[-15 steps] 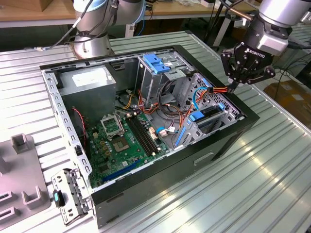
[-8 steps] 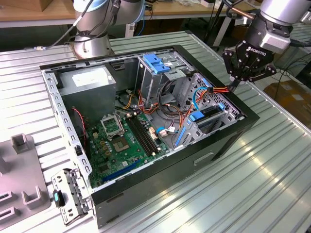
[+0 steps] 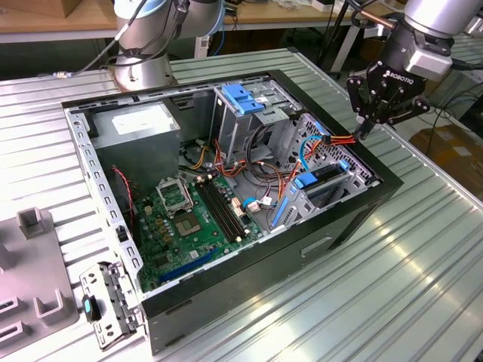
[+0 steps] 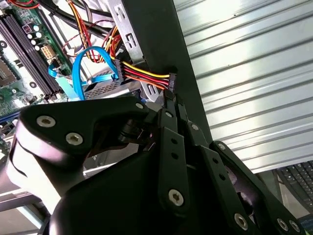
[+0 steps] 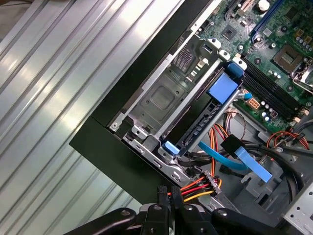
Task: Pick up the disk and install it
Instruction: 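Insert the first disk wire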
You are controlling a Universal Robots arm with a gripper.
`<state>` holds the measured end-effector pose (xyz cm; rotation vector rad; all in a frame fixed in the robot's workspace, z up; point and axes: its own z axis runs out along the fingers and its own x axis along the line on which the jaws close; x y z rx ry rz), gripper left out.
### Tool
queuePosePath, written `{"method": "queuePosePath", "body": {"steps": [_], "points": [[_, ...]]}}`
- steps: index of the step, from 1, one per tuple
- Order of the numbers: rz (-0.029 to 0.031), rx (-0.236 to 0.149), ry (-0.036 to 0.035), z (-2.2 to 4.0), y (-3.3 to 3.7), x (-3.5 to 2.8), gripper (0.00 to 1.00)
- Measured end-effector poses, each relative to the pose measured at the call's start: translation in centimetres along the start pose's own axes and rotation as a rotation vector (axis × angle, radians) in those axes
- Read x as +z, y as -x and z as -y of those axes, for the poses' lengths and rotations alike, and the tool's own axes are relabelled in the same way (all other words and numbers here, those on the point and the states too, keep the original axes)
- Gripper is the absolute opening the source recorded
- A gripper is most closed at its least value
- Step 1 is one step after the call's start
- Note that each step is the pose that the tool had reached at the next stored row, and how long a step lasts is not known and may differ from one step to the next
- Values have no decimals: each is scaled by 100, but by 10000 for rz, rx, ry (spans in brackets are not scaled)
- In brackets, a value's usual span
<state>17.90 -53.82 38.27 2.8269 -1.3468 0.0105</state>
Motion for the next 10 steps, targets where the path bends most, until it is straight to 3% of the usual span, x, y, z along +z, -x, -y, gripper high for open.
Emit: {"method": "queuePosePath", "body": {"steps": [4, 5, 6, 10], "points": [[-1, -8, 0, 0, 0, -1, 18], [-1, -9, 1, 0, 0, -1, 25], [-1, -15, 0, 0, 0, 0, 25], [-4, -343, -3, 20, -5, 0, 25]]}}
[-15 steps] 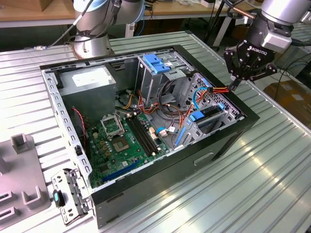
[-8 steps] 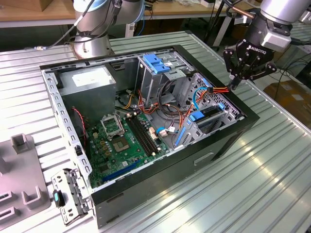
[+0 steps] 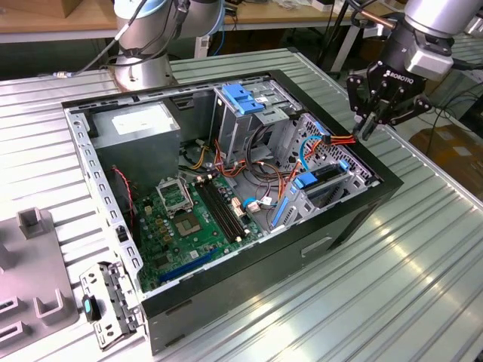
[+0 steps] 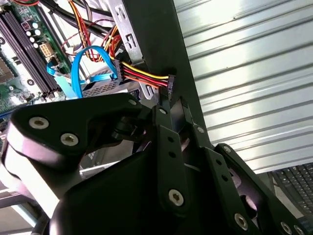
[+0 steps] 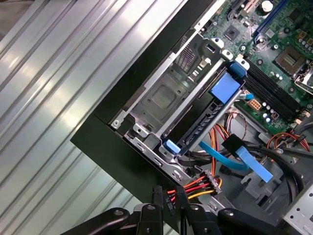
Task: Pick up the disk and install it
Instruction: 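Insert the first disk wire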
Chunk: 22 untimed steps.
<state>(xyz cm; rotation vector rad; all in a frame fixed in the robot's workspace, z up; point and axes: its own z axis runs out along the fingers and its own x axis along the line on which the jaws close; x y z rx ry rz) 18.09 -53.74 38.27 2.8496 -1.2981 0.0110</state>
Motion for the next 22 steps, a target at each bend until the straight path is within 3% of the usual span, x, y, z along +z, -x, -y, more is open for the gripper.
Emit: {"method": "queuePosePath", "body": {"steps": [2, 3, 7, 10, 12, 16, 22], "points": [[5, -208, -7, 6, -5, 3, 26], [14, -303, -17, 9, -7, 5, 32], [138, -791, -135, 16, -14, 16, 32], [188, -1315, -183, 17, -13, 29, 32], [188, -2148, -184, 17, -13, 64, 32], [187, -2992, -188, 18, -13, 98, 32], [165, -3411, -204, 26, -19, 160, 32]]}}
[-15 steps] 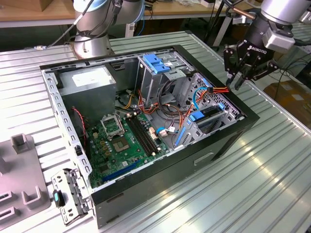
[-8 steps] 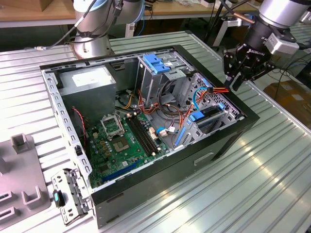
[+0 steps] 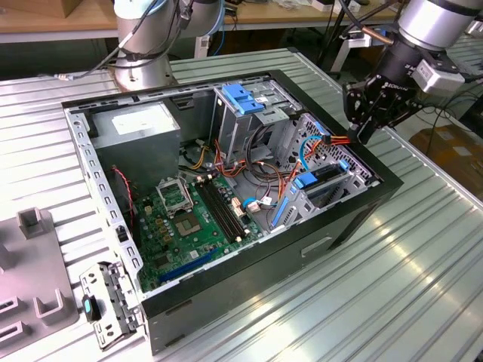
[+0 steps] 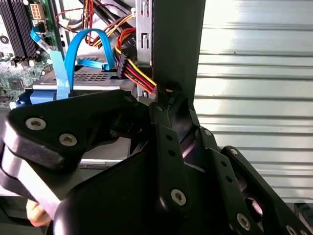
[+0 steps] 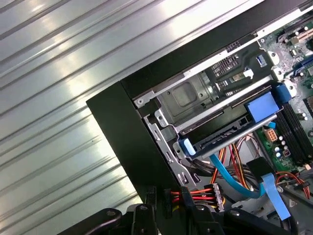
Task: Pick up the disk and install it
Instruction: 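Insert the first disk wire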
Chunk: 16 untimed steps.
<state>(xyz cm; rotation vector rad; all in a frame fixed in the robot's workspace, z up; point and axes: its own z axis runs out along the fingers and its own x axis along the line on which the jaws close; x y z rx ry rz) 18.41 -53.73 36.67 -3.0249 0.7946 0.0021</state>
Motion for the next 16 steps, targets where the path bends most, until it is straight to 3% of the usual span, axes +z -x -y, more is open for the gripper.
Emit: {"method": "queuePosePath", "body": {"steps": [2, 4, 5, 10, 11, 16], "points": [[0, -1, 0, -1, 0, 0, 31], [1, -1, -3, 0, 0, -45, 18], [1, -1, -1, 0, 1, -77, 16], [0, 34, 1, -2, 7, -89, 16], [-3, 371, -3, -7, 15, -85, 16], [-11, 943, -6, -11, 20, -82, 16]]}}
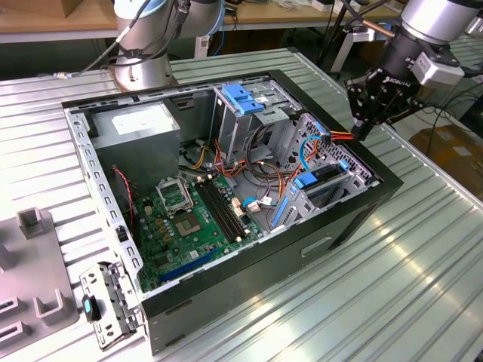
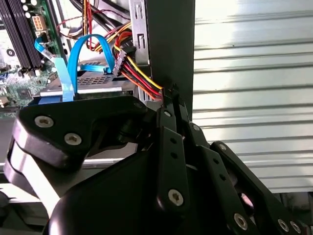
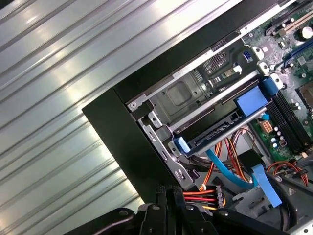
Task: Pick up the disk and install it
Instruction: 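Insert the first disk wire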
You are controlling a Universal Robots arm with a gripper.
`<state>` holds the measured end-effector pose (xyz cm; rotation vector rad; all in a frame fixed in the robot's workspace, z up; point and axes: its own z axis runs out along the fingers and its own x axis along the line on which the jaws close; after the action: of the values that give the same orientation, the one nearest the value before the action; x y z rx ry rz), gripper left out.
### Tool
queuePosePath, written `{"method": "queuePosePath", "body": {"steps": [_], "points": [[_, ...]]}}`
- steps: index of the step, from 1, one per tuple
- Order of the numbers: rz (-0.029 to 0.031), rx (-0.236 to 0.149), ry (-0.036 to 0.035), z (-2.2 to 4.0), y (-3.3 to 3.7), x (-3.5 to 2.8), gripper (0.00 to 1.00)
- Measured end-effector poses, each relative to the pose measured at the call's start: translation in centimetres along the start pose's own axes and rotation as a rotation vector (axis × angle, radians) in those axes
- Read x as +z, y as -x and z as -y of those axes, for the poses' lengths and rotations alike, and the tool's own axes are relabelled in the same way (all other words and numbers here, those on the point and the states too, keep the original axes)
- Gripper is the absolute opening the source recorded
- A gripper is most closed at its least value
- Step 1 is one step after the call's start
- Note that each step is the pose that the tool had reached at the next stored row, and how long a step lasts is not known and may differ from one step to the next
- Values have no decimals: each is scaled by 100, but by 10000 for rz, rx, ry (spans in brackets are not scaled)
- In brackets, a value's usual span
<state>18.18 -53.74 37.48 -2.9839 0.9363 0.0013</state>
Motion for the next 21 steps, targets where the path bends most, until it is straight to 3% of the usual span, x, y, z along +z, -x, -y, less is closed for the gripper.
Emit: {"method": "queuePosePath", "body": {"steps": [17, 21], "points": [[-18, 1301, -6, -26, 37, 12, 16], [-20, 1433, -6, -34, 49, 13, 16]]}}
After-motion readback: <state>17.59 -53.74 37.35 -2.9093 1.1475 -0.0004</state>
